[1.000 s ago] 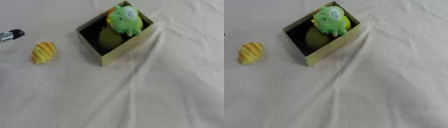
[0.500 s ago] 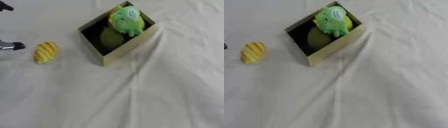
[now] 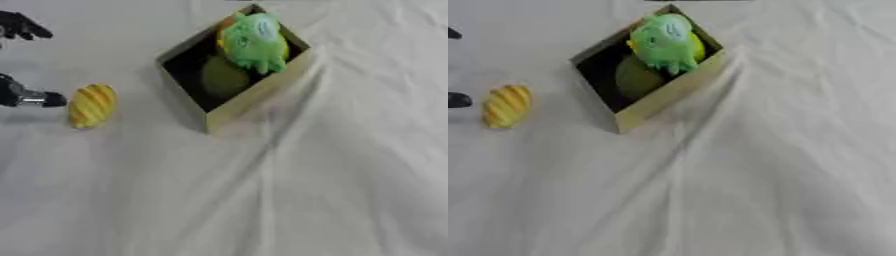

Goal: Pick up objects on the table and place them in the box.

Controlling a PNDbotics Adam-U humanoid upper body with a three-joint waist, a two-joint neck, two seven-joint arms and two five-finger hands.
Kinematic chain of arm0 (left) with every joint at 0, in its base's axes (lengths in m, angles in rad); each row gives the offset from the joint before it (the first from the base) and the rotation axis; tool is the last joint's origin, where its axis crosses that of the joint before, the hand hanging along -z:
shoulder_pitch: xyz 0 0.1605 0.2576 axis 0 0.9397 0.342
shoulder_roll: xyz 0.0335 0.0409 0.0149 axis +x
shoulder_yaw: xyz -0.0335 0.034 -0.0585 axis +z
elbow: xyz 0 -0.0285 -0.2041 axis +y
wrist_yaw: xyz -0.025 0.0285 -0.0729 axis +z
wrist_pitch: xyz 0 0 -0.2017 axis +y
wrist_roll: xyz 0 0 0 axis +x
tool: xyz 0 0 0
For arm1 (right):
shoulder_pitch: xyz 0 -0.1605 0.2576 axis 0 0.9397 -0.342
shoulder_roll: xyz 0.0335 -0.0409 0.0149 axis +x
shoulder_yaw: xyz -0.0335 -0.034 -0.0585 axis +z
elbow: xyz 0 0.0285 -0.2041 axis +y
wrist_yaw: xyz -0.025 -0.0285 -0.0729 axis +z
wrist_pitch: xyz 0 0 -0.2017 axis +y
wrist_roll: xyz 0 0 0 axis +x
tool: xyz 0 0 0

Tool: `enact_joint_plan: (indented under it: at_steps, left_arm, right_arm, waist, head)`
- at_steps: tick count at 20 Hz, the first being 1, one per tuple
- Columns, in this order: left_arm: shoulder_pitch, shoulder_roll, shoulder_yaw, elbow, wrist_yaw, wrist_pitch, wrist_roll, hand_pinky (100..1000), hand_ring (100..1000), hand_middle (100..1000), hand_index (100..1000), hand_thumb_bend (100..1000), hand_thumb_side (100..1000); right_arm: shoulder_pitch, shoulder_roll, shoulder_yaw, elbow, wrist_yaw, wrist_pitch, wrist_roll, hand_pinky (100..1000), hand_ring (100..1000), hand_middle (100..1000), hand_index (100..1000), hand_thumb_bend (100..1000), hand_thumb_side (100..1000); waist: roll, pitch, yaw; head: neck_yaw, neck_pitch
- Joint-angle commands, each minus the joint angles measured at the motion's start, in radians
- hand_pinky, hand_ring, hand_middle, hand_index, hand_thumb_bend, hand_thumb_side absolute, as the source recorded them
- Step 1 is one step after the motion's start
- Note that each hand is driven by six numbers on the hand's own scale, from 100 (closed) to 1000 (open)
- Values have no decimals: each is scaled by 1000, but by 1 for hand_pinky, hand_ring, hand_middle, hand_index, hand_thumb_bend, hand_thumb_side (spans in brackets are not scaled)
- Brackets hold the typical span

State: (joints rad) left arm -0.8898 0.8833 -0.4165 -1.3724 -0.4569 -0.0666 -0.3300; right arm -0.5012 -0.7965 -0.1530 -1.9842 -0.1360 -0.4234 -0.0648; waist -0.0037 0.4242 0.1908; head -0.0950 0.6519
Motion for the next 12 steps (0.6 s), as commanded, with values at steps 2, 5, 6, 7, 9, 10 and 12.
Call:
enact_joint_plan:
  at_steps: [2,5,6,7,9,10,12]
  left_arm:
    - [-42,-7,-8,15,5,2,-75,787,762,710,865,792,603]
    - [-57,-27,-17,37,-9,6,-126,786,762,707,861,803,555]
    - [-59,-33,-19,46,-13,8,-143,784,761,706,859,795,558]
    - [-62,-39,-19,55,-16,11,-160,783,760,705,857,791,562]
    - [-68,-50,-17,65,-20,18,-185,781,760,703,853,792,567]
    - [-70,-55,-16,69,-24,22,-192,782,760,703,853,792,567]
    - [-77,-65,-15,78,-33,33,-198,779,758,700,846,797,577]
  right_arm:
    - [-5,-23,-8,-16,6,8,3,896,896,634,762,159,416]
    - [-7,-23,-7,-16,6,8,5,896,896,632,761,159,422]
    - [-8,-23,-5,-16,7,8,9,894,896,632,761,161,427]
    - [-10,-23,-4,-16,9,10,13,894,896,631,761,161,428]
    - [-13,-23,-3,-16,10,16,18,895,897,629,760,159,429]
    - [-14,-22,-3,-16,9,20,19,895,897,629,760,158,429]
    - [-15,-20,-2,-16,7,26,21,896,897,628,759,154,440]
  waist:
    - [1,-30,2]
    - [1,-30,1]
    - [1,-30,0]
    - [1,-30,-1]
    - [0,-30,-1]
    - [0,-30,-1]
    - [0,-29,-1]
  head:
    - [-3,5]
    - [-1,7]
    - [-1,7]
    - [0,6]
    - [0,6]
    - [1,5]
    - [5,5]
